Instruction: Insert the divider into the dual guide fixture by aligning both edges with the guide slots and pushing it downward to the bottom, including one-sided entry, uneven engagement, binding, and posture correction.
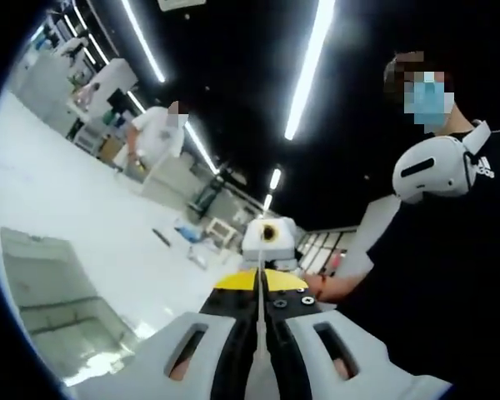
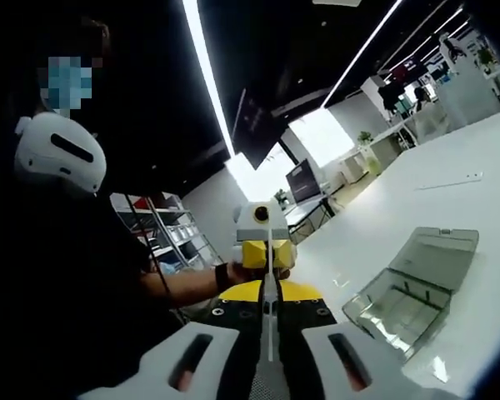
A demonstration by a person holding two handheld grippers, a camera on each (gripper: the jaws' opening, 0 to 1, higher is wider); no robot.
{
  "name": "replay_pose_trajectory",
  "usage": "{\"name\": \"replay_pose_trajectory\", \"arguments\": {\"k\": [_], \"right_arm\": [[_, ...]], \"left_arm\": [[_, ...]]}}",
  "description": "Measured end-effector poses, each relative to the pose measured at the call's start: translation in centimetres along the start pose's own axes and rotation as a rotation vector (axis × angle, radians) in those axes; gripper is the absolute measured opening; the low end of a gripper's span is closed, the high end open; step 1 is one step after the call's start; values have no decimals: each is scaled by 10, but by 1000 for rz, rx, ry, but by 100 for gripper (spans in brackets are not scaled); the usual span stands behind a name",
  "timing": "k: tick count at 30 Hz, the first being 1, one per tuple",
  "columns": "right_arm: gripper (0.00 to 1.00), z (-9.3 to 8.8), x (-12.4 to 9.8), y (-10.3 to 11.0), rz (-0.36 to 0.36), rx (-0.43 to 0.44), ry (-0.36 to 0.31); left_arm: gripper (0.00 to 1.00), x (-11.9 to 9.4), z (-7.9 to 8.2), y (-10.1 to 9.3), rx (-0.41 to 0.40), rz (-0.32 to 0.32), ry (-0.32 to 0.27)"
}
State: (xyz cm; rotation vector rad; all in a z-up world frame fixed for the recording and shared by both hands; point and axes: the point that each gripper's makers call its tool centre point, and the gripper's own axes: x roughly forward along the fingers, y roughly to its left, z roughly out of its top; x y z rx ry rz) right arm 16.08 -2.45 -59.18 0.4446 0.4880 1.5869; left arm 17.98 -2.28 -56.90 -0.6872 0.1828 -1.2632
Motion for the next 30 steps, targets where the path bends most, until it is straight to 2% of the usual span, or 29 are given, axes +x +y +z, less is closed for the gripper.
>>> {"name": "replay_pose_trajectory", "arguments": {"k": [8, 10, 16, 24, 26, 27, 28, 30], "right_arm": [[0, -2, 1, -6, -37, 63, 21], [0, -3, 1, -9, -58, 70, 22], [0, 0, 1, -5, -44, 94, 11], [0, -1, 2, -11, -76, 129, 42], [0, -3, 3, -13, -89, 165, 58], [0, -7, 2, -13, -87, 197, 88], [0, -6, 3, -18, -106, 185, 79], [0, -8, 2, -20, -122, 186, 86]], "left_arm": [[0, -2, -2, 8, -16, 37, -15], [0, -2, -3, 13, -4, 68, -19], [0, -2, 0, 7, -41, 33, -40], [1, -4, -2, 13, -18, 78, -37], [4, -5, 0, 20, 8, 125, -48], [9, -7, 1, 26, 15, 167, -58], [14, -7, 3, 27, 35, 186, -73], [14, -8, 2, 23, 35, 171, -67]]}}
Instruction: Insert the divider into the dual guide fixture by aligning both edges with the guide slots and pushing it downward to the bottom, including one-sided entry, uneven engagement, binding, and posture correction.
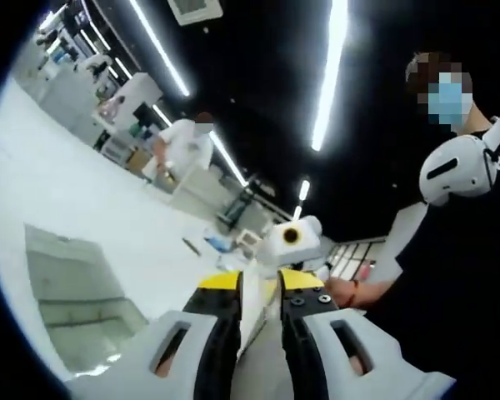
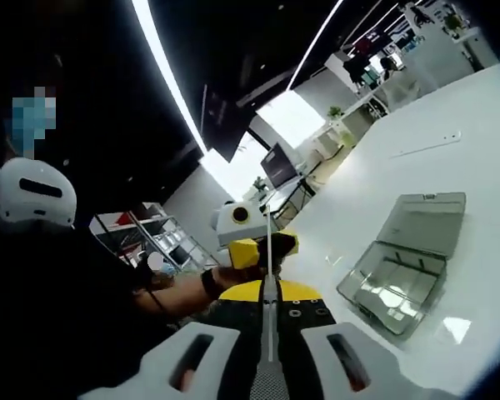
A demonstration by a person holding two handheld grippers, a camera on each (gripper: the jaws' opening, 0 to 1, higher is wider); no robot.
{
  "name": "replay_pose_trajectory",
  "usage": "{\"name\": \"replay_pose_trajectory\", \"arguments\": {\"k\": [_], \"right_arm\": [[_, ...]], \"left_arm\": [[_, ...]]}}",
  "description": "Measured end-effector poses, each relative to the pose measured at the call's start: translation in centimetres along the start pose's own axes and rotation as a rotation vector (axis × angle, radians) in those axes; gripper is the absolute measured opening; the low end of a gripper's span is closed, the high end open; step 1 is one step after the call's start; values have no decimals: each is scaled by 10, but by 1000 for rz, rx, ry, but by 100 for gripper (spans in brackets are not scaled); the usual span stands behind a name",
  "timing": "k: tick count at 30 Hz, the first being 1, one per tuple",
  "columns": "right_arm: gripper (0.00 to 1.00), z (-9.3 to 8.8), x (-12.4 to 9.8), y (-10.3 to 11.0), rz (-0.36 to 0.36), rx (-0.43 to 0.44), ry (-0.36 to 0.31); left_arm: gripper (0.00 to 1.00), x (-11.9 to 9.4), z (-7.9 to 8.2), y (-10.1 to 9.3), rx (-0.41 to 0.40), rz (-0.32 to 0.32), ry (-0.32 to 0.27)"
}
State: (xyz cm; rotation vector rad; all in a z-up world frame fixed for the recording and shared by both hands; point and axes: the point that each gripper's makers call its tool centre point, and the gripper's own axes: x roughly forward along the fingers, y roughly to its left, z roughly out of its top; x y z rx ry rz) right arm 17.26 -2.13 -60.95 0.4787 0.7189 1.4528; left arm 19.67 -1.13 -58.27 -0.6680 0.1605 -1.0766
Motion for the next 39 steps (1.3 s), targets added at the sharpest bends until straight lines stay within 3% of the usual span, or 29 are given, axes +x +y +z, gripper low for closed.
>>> {"name": "replay_pose_trajectory", "arguments": {"k": [4, 10, 18, 27, 39], "right_arm": [[0, -4, 1, -4, -25, 5, 15], [0, -3, 2, -11, -78, 19, 9], [0, -1, 2, -21, -163, 14, 32], [0, -1, 5, -30, -257, 16, 33], [0, -8, 8, -41, -360, 21, 35]], "left_arm": [[16, -4, -2, 2, 14, 27, 5], [32, -7, -5, 8, 85, 93, 37], [38, -14, -5, 12, 127, 146, 45], [45, -24, -13, 12, 190, 172, 104], [47, -44, -18, 15, 218, 219, 116]]}}
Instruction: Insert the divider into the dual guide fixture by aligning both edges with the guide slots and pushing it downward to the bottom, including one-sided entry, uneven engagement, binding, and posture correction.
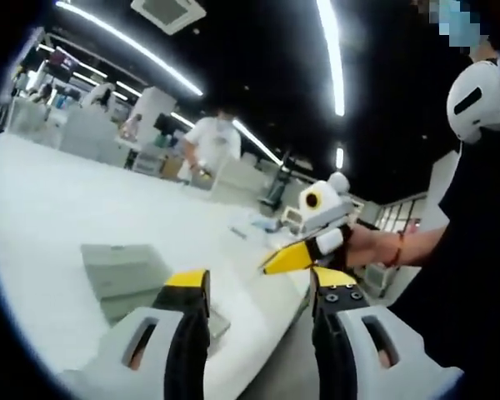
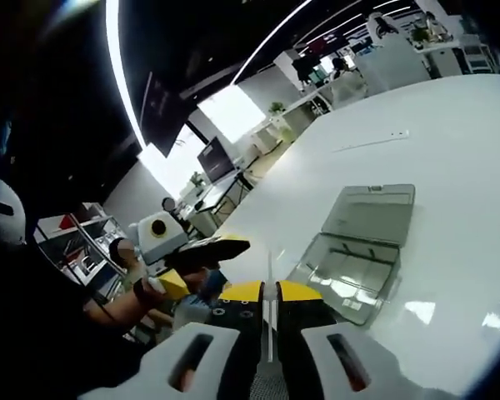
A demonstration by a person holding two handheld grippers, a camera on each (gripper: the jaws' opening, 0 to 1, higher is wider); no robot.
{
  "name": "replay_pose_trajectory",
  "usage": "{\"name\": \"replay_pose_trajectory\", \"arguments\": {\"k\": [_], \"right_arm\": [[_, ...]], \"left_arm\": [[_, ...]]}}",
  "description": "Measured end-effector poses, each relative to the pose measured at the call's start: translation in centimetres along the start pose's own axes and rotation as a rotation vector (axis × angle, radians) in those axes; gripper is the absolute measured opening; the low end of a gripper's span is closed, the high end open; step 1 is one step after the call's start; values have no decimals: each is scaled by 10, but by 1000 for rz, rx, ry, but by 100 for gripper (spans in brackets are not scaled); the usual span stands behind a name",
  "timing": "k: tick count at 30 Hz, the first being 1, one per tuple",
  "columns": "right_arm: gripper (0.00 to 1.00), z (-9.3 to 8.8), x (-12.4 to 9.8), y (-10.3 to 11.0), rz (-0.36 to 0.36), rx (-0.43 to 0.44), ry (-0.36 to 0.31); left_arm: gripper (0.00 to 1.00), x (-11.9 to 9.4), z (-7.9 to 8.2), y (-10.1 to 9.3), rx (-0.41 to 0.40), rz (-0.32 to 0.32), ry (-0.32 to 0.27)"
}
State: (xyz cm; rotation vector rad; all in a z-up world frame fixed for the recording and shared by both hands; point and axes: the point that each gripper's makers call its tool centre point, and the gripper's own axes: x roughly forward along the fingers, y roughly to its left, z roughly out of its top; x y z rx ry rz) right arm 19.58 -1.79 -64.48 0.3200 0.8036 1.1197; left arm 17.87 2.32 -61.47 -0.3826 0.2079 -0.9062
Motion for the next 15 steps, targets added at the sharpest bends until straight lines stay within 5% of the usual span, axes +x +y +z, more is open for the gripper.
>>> {"name": "replay_pose_trajectory", "arguments": {"k": [15], "right_arm": [[0, -1, 5, -9, -97, 21, 6]], "left_arm": [[60, -9, -8, 3, 58, 51, 25]]}}
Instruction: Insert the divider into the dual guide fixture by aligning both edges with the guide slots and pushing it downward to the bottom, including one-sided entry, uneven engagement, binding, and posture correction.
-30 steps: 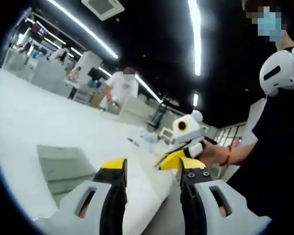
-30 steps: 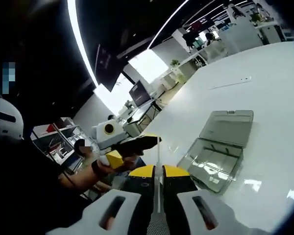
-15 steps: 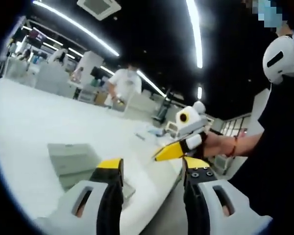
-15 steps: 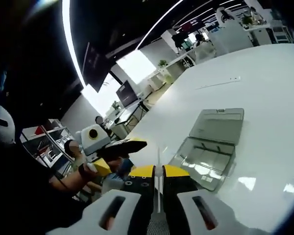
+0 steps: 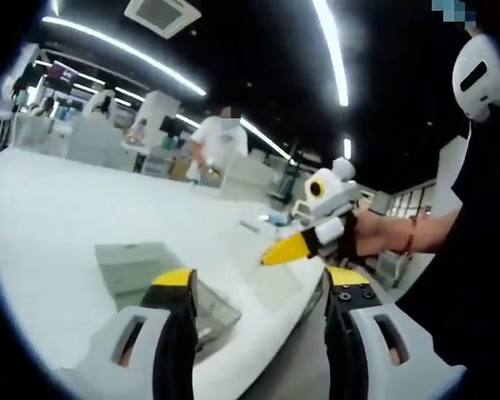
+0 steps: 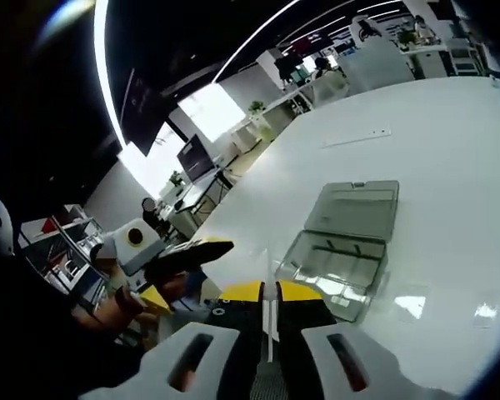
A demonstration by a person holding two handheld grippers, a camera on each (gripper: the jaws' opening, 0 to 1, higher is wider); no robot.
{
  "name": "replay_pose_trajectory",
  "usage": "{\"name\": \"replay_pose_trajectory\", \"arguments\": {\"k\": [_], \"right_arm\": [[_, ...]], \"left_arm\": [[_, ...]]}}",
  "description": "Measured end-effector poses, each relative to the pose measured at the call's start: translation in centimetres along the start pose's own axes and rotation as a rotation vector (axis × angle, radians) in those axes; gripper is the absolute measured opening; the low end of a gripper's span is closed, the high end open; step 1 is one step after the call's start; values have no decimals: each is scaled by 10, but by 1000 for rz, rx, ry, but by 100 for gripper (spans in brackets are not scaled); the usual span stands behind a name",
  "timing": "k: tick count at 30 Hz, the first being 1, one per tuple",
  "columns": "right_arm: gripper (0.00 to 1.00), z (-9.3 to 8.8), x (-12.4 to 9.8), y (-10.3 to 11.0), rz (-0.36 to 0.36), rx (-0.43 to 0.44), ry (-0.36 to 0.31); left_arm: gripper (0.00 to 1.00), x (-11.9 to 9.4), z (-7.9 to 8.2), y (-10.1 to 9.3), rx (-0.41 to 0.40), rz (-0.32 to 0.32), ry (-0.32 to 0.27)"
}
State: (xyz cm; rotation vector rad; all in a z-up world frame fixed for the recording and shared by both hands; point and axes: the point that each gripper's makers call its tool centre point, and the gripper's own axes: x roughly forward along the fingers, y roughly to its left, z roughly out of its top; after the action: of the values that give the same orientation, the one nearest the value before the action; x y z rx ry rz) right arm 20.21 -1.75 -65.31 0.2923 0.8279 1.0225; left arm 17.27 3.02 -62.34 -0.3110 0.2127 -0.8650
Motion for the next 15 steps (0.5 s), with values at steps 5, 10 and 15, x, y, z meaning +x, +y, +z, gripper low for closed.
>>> {"name": "replay_pose_trajectory", "arguments": {"k": [5, 10, 15], "right_arm": [[0, 3, 2, -6, -40, 21, -9], [0, 4, 4, -11, -74, 36, 1], [0, 3, 6, -17, -106, 65, 7]], "left_arm": [[61, 0, -4, 1, 29, -1, 16], [64, 1, -7, 3, 49, -1, 28], [69, 1, -7, 3, 65, -9, 28]]}}
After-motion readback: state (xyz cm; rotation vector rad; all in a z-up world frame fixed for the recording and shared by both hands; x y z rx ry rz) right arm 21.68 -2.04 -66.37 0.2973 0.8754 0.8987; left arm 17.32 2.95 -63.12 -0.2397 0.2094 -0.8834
